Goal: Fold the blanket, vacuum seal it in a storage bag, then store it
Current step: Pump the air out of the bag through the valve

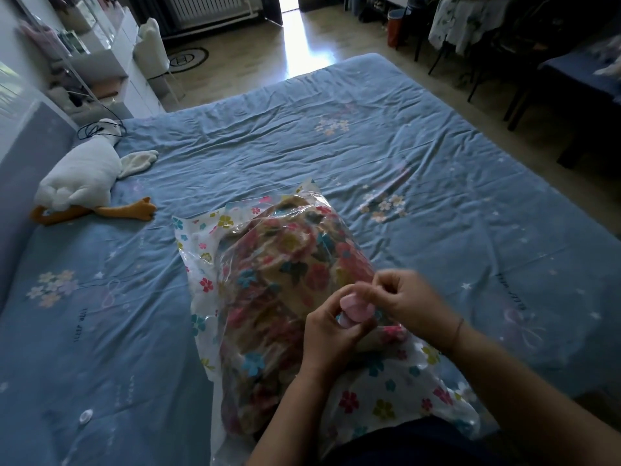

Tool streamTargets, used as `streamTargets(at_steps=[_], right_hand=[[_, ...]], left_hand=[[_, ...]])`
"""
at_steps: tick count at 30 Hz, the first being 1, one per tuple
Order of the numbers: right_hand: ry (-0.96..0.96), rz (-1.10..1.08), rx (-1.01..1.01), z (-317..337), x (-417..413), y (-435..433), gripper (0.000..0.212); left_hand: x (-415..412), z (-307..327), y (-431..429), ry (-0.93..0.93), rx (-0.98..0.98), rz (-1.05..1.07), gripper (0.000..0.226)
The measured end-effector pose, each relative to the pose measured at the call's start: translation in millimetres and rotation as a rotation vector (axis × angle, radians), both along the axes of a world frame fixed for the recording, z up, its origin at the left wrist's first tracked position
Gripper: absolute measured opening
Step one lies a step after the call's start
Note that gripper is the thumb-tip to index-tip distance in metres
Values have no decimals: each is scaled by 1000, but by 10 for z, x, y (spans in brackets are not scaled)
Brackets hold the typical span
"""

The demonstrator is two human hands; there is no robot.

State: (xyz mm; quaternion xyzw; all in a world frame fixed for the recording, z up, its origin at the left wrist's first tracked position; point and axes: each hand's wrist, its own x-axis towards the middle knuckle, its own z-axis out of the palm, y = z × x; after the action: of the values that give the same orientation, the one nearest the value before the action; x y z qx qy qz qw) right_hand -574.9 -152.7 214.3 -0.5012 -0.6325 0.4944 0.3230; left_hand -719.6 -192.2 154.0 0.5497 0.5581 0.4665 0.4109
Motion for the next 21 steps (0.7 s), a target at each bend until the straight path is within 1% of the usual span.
streamTargets(at_steps=[1,2,3,5,7,9,10,11,14,15,16,17,18,21], right_hand=[[-67,-3,-19,-100,8,-9,45],[-83,-10,-3,-108,12,-12,43],[-47,-15,33,-36,16,-10,46],[96,-25,148,316,15,-13,52],[270,-9,213,674,41,-11,51],[365,-8,256,773,76,-2,47],[353,-10,246,717,77,3,45],[300,-12,211,587,66,4,41],[-1,-1,53,28,52,-12,37],[-80,0,13,-104,53,-16,38],[-111,-9,4,-146,52,-18,40],[-93,-20,32,-95,44,-14,41],[-35,-26,83,38,38,-15,43],[243,4,194,610,43,-8,45]], left_hand=[[2,20,-13,1,8,-15,47],[-1,32,-17,-1,11,-22,46],[-7,28,-7,2,12,-18,45],[-20,-7,27,17,0,-8,48],[-33,-29,47,15,-24,16,54],[-18,-36,47,25,-39,13,55],[-8,-38,40,26,-37,11,54],[1,-34,35,23,-33,10,53],[17,-22,21,0,-34,-11,48],[20,-17,10,-2,-31,-22,45],[19,-3,0,0,-24,-26,43],[14,-7,6,10,-16,-20,41],[5,-20,24,24,-11,-14,42],[-27,-56,60,48,-31,10,48]])
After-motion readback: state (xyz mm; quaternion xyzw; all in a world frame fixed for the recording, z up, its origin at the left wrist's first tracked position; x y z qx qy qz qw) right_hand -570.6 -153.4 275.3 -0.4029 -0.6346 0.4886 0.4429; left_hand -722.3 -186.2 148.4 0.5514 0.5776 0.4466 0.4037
